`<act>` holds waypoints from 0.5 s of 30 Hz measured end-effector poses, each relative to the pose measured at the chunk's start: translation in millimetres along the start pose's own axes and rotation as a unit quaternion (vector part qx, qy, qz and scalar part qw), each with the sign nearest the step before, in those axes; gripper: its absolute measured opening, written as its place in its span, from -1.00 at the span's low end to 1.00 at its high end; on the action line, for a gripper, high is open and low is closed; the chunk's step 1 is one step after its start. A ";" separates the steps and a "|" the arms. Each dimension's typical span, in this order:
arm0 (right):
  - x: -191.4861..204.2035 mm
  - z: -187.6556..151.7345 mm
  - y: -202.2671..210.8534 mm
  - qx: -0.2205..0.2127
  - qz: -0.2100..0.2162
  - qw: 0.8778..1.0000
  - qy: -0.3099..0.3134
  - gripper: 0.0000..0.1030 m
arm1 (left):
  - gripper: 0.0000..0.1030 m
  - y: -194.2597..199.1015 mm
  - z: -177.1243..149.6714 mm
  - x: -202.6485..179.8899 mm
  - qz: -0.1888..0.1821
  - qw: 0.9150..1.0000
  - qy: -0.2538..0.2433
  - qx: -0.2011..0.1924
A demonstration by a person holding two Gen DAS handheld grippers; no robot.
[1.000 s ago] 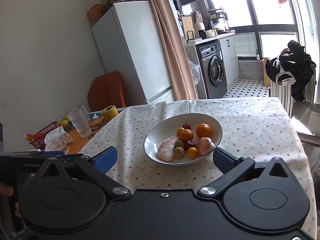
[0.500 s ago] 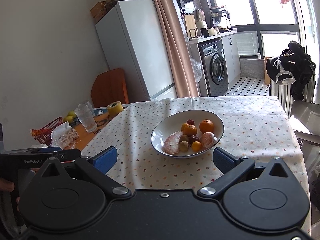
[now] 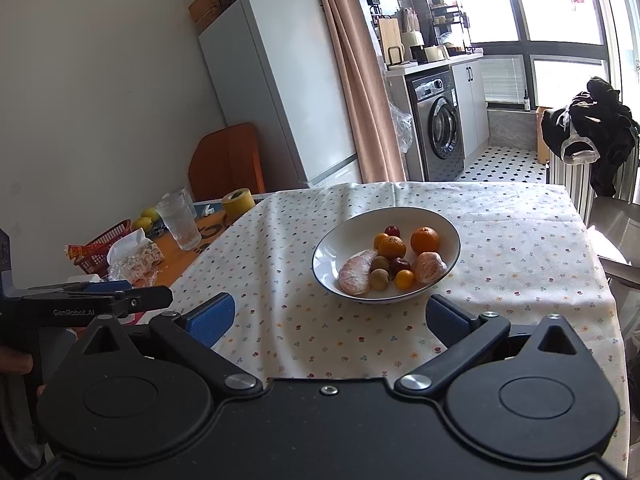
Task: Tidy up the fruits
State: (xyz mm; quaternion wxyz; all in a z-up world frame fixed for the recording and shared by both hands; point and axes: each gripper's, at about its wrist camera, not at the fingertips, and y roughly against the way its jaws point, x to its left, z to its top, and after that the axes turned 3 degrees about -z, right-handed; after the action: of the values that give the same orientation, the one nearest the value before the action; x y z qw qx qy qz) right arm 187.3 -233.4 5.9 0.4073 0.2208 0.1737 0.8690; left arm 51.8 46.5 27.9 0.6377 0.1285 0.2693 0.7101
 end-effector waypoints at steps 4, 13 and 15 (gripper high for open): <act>-0.2 -1.2 -0.4 0.001 0.000 1.000 -0.001 1.00 | 1.00 0.0 -0.4 -0.5 -0.001 1.000 -0.001 -0.001; 4.0 -0.5 -0.8 0.003 -0.001 1.000 0.004 1.00 | 1.00 -0.4 -0.4 0.3 -0.006 1.000 0.002 0.003; 3.1 -0.3 0.0 0.001 0.001 1.000 0.003 1.00 | 1.00 -0.6 -0.9 0.0 -0.004 1.000 0.003 0.004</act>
State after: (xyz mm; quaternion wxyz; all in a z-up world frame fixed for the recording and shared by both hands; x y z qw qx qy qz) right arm 185.4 -231.0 6.4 0.4058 0.2185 0.1759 0.8698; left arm 51.9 46.3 26.9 0.6393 0.1281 0.2742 0.7069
